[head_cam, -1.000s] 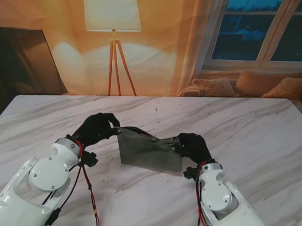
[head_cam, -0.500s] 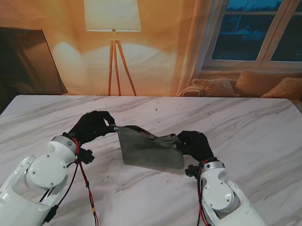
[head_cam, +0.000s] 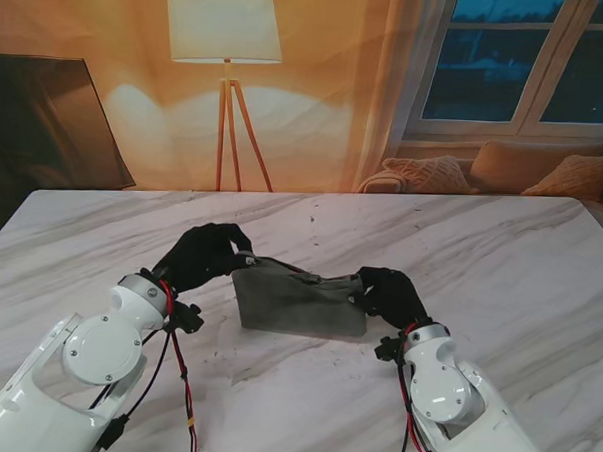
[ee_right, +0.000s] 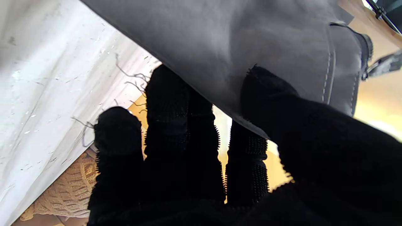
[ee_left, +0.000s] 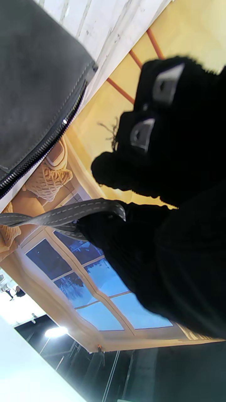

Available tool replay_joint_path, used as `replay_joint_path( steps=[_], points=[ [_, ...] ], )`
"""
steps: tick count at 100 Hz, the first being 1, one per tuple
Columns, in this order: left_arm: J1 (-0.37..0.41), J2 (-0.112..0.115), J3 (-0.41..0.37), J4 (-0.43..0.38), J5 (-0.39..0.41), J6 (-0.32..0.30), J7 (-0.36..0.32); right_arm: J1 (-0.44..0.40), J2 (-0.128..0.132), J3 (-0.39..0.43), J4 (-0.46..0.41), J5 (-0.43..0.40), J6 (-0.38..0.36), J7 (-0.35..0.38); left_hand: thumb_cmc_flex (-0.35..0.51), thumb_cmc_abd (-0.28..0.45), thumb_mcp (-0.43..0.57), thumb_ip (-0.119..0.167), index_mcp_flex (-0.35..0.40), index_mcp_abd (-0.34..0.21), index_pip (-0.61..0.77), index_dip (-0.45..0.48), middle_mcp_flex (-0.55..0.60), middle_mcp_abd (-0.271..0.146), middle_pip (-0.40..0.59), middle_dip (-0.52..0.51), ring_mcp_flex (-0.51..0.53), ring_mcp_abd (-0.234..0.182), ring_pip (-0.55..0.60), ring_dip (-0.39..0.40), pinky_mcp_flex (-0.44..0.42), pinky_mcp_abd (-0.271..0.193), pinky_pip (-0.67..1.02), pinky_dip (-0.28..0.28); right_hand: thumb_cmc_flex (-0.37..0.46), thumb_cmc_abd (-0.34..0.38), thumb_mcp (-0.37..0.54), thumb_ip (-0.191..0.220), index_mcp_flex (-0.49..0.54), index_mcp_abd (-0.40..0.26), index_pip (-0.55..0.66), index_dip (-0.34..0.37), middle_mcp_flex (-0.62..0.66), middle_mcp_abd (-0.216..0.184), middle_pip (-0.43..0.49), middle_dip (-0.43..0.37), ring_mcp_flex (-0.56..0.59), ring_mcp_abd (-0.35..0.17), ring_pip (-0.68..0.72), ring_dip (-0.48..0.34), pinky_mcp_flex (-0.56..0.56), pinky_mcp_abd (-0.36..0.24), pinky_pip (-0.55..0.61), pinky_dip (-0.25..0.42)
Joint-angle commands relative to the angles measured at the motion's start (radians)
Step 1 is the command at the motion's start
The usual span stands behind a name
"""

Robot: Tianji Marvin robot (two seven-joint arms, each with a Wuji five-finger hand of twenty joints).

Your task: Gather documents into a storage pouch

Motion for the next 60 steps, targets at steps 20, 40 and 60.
replay_joint_path(
  steps=[20, 40, 60],
  points=[
    [-0.037, -0.006, 0.041, 0.012, -0.035, -0.002, -0.018, 0.001, 0.026, 0.014, -0.006, -0.031, 0.009, 0.089, 0.060, 0.050, 0.088, 0.046, -0.015, -0.036, 0.024, 0.016, -0.007, 0.012, 0.023, 0.013, 0.008, 0.153, 0.030, 0.009, 0.033, -0.148, 0.147, 0.031, -0.181, -0.072, 0.100, 0.083, -0.103, 0.043, -0.189, 0.081, -0.202, -0.032, 0.014, -0.074, -0.150, -0.047, -0.163, 0.037, -0.134, -0.019, -0.110, 0.075],
    [-0.065, -0.008, 0.070, 0.034, -0.059, 0.004, -0.028, 0.014, 0.038, 0.021, -0.016, -0.066, -0.008, 0.117, 0.058, 0.050, 0.091, 0.046, -0.015, -0.036, 0.022, 0.017, -0.007, 0.012, 0.023, 0.014, 0.009, 0.153, 0.031, 0.008, 0.033, -0.146, 0.147, 0.031, -0.256, -0.119, 0.108, 0.171, -0.124, 0.069, -0.281, 0.163, -0.259, -0.033, -0.004, -0.066, -0.221, -0.053, -0.223, 0.032, -0.223, -0.027, -0.195, 0.083],
    [-0.088, -0.012, 0.086, 0.054, -0.074, 0.008, -0.024, 0.020, 0.041, 0.030, -0.033, -0.091, -0.042, 0.115, 0.057, 0.049, 0.092, 0.046, -0.015, -0.035, 0.022, 0.018, -0.006, 0.012, 0.024, 0.014, 0.009, 0.154, 0.031, 0.007, 0.033, -0.145, 0.147, 0.030, -0.258, -0.129, 0.112, 0.168, -0.122, 0.057, -0.291, 0.187, -0.242, -0.031, 0.014, -0.048, -0.204, -0.058, -0.195, 0.052, -0.221, -0.030, -0.202, 0.103]
  ],
)
